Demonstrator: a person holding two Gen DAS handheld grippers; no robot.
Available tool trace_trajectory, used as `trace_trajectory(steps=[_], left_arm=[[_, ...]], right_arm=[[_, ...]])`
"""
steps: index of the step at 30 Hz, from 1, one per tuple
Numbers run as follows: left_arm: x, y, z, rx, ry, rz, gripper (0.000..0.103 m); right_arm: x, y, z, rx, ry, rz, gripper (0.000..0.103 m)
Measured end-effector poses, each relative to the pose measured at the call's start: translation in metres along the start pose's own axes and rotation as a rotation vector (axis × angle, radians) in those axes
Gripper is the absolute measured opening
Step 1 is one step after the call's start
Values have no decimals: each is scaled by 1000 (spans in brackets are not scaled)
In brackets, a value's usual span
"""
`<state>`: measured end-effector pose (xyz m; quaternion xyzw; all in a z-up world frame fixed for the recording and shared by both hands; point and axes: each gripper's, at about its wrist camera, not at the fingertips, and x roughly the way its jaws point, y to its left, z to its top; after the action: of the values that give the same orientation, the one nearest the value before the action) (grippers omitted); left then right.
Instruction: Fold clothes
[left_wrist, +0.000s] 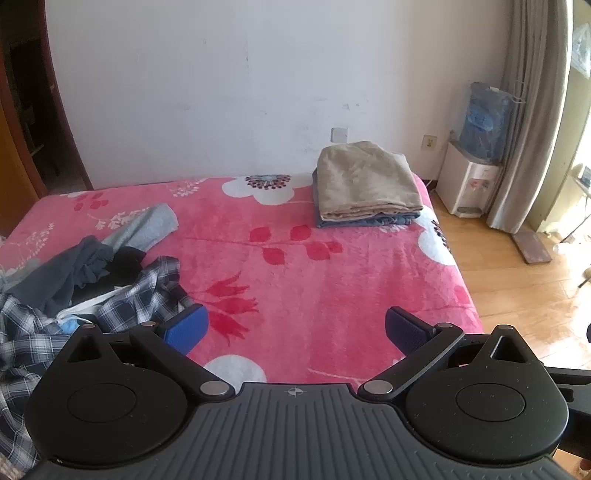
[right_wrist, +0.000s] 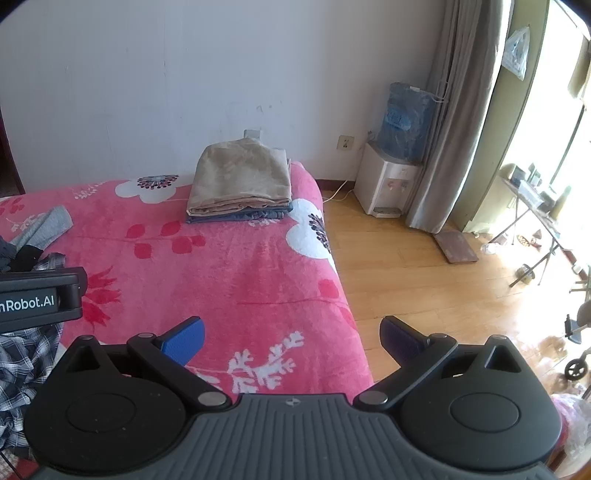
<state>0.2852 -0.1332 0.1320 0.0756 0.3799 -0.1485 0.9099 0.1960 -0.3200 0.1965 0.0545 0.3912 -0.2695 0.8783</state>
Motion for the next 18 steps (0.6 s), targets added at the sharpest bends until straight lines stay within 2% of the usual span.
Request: trace_trajectory(steps=[18], left_arm=[[-2,-22,-1,-10,5,-21,103]], right_arm=[[0,-25,-1,14,-8,-50,103]])
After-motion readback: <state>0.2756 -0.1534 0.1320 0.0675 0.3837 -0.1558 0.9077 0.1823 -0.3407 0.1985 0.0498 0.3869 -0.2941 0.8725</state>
